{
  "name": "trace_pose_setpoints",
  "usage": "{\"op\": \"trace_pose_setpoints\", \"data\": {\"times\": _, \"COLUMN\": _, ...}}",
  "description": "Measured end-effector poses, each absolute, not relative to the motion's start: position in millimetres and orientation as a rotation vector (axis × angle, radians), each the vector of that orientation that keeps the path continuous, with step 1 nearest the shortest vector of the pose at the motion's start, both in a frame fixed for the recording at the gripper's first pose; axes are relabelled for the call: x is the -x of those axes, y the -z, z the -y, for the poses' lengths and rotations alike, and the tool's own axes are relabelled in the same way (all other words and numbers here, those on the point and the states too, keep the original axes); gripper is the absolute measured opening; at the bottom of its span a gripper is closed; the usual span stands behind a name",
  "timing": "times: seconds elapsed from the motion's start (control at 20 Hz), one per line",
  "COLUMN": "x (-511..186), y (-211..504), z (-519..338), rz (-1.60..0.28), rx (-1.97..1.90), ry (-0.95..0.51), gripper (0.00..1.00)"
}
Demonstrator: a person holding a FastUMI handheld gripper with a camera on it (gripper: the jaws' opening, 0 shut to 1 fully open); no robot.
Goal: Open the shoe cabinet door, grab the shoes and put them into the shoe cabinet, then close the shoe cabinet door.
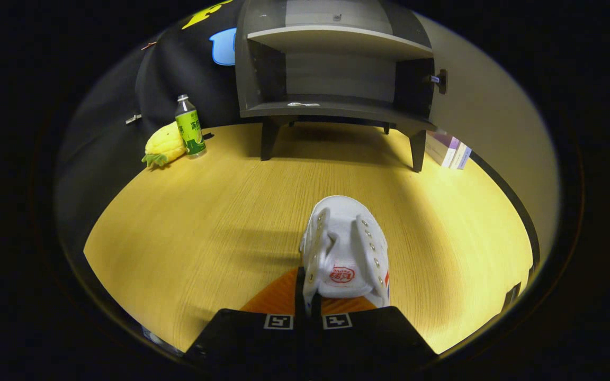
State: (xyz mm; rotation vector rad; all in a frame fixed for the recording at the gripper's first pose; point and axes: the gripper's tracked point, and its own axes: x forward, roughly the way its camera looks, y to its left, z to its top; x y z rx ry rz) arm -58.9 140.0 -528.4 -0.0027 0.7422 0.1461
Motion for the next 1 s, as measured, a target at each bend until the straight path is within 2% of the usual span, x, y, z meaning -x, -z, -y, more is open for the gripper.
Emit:
{"op": "trace_pose_setpoints", "data": {"times": 0.2, "x": 43.3, "y": 484.3, "z": -119.7, "rz": -0.728, "rx": -0.053, "ry": -0.129, "gripper": 0.05}}
{"op": "trace_pose_setpoints", "data": {"times": 0.65, "x": 15.0, "y": 305.0, "z": -112.7, "rz": -0.545, "rx": -0.053, "ry": -0.199, "gripper": 0.05}}
{"op": "trace_pose_setpoints", "data": {"times": 1.0, "x": -34.7, "y": 196.3, "z": -121.4, "rz": -0.469, "rx": -0.08, "ry": -0.233, "gripper": 0.05}}
